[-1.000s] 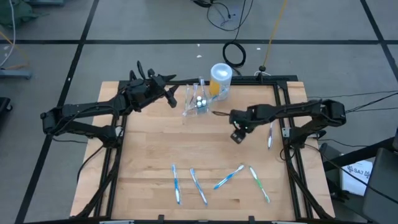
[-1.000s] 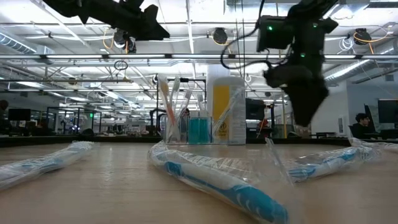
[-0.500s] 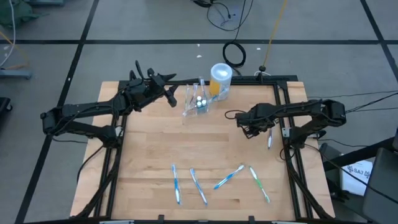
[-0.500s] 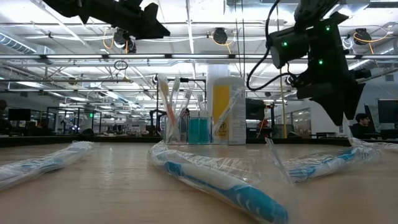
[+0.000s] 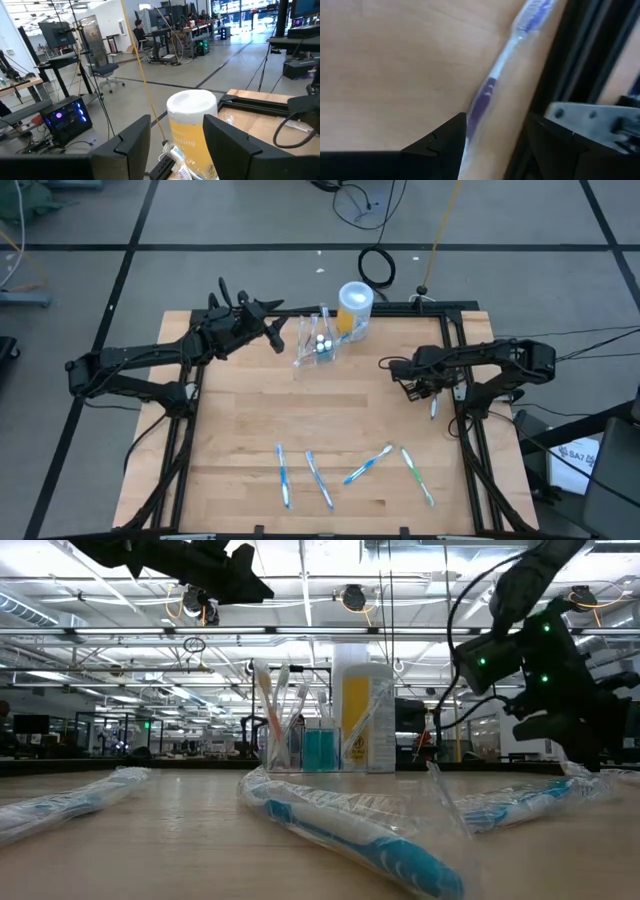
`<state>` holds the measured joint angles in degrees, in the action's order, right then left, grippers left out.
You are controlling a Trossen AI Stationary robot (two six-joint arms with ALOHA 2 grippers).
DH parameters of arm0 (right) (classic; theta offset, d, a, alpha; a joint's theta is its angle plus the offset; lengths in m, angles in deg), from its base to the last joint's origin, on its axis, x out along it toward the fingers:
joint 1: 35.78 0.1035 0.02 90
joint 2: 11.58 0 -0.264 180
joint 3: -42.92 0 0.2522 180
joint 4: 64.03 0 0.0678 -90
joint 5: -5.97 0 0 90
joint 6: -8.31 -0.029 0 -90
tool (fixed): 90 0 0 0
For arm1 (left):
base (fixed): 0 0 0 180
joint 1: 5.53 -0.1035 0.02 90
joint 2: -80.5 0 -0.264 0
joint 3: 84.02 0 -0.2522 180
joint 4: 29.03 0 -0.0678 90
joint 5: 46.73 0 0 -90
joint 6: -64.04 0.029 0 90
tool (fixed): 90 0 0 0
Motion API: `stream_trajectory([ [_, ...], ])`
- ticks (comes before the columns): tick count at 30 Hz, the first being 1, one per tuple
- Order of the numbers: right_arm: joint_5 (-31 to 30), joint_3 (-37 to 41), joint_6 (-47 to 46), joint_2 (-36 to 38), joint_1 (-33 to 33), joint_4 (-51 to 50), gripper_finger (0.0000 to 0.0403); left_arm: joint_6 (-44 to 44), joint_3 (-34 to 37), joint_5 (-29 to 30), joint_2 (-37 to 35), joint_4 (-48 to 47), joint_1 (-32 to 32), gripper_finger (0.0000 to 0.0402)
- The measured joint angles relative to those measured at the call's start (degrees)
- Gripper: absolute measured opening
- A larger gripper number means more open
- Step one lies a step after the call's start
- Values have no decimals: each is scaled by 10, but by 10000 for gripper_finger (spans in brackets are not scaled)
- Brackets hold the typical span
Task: Pick & Place toothbrushing station
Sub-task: Put the violet toothbrush into the right section of the transparent organizer
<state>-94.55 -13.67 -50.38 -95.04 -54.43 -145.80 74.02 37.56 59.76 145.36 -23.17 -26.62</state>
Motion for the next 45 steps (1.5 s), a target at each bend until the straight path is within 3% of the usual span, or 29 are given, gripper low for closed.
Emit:
stream_trajectory([
  [7,1,37,37,1,-32,91,200,0,0,0,0,2,0,189],
  [13,5,59,46,2,-50,108,193,2,0,-1,0,2,0,189],
  [29,-6,72,84,0,-42,129,14,3,0,-1,0,2,0,189],
  [38,-14,49,84,10,5,114,27,3,0,-1,0,4,0,189],
  [45,0,10,89,87,42,133,11,3,0,-1,0,12,0,189],
])
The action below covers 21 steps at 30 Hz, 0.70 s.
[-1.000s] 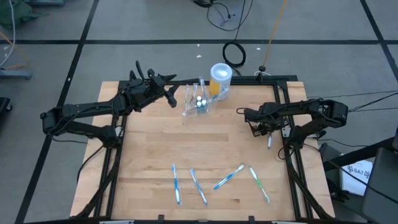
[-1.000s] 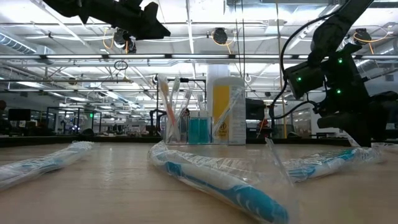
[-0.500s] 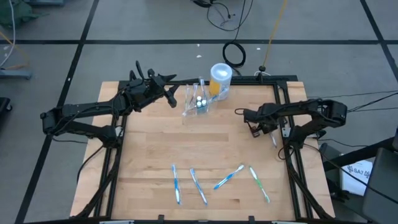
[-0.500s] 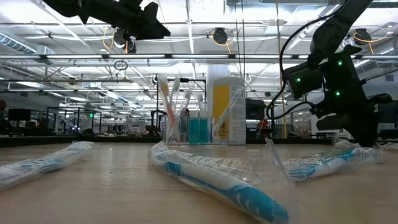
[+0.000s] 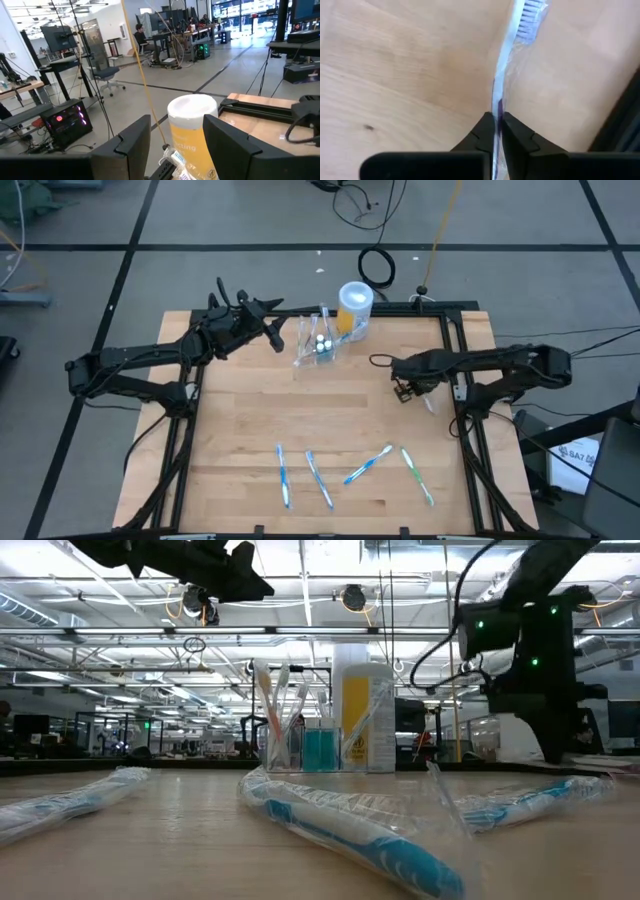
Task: Pick & Place toothbrushing station
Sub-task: Put the violet toothbrush into the right section of the transparent organizer
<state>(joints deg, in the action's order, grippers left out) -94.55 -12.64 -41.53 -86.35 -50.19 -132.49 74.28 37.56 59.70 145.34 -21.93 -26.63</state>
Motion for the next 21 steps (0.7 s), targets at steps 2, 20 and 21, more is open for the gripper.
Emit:
stream_trajectory([
  [2,-15,-1,0,28,10,37,12,0,0,0,0,0,0,189],
  [20,-75,29,510,21,46,890,17,-1,0,0,0,0,0,189],
  [21,-74,34,539,6,44,947,17,-1,0,0,0,0,0,189],
])
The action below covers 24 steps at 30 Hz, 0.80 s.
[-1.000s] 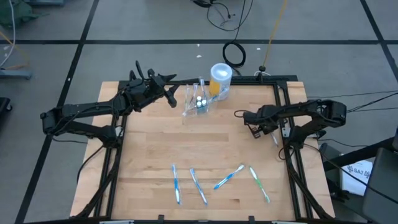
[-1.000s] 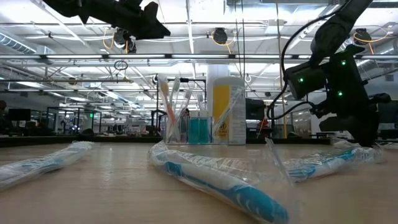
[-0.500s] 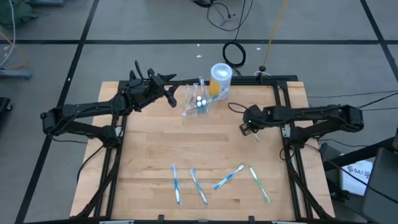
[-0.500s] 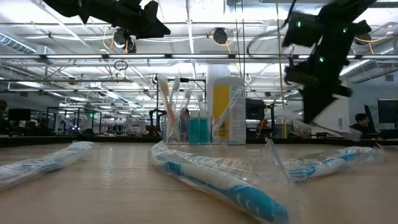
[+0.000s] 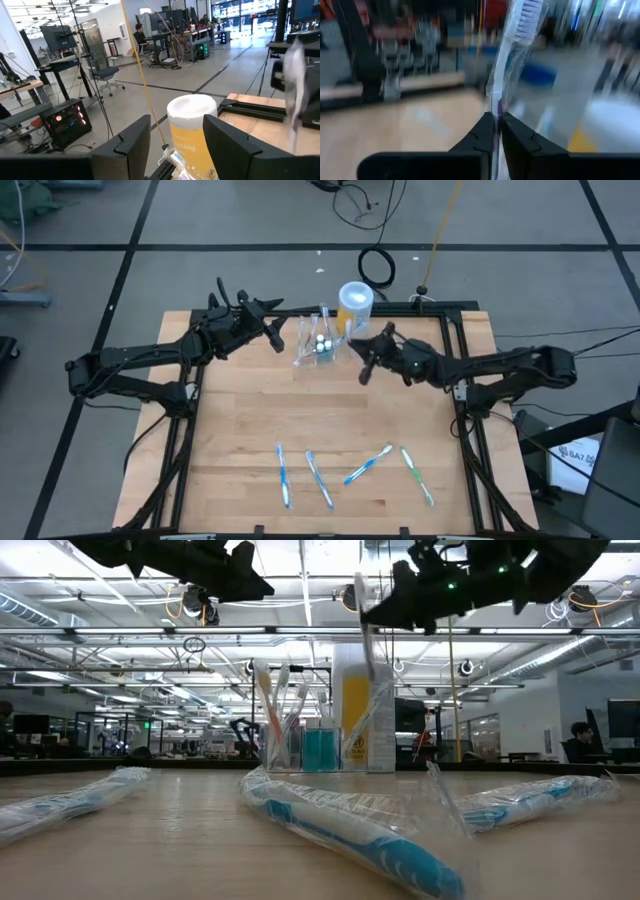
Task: Pick & Place toothbrushing station
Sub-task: Put the violet toothbrush into the right section of the transparent organizer
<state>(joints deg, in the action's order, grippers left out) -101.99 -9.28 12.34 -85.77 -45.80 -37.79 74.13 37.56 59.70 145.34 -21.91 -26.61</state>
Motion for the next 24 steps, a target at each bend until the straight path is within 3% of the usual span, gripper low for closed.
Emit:
stream_trajectory([
  [6,0,5,141,-118,-2,261,17,-1,0,0,0,-3,0,189],
  [10,-2,5,177,-193,-19,354,17,-1,0,0,0,-15,0,189],
  [15,-32,5,140,-261,-64,382,18,-1,0,0,0,-26,0,189],
  [24,-14,5,69,-324,-102,355,18,0,0,0,0,-27,0,189],
])
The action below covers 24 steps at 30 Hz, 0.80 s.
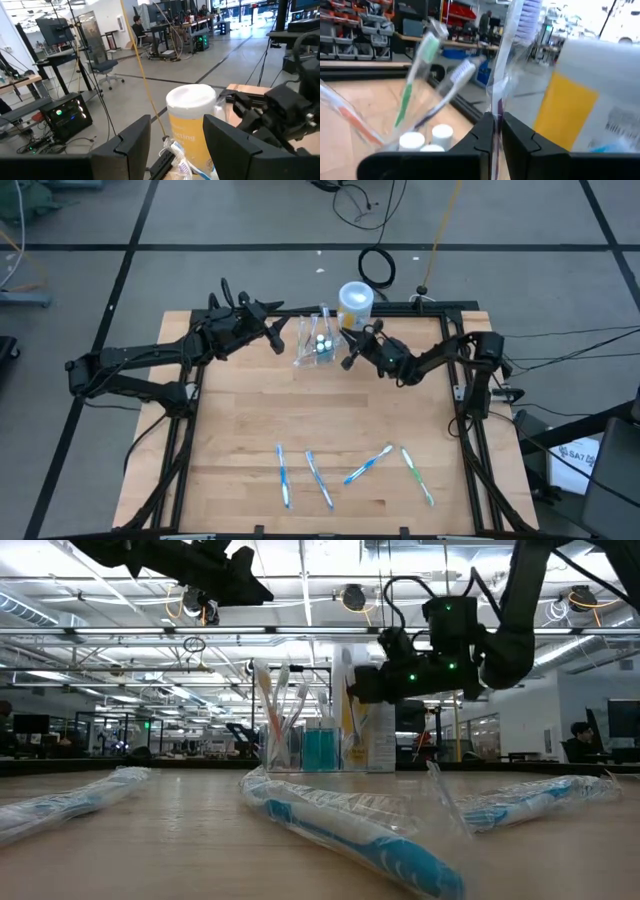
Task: Pick & Place toothbrushing station
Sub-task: Put the violet toothbrush into the right section of the transparent organizer
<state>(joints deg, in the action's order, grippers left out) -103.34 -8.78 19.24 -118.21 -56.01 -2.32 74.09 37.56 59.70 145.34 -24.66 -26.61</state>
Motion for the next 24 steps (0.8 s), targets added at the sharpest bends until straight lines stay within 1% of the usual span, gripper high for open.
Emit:
stream_trajectory([
  [9,-1,-2,-32,0,1,-111,18,2,0,0,0,-1,0,189],
  [15,0,-1,-29,0,1,-104,29,2,0,0,0,-1,0,189],
  [24,-1,0,-28,-1,1,-97,80,0,0,0,0,-10,0,189],
])
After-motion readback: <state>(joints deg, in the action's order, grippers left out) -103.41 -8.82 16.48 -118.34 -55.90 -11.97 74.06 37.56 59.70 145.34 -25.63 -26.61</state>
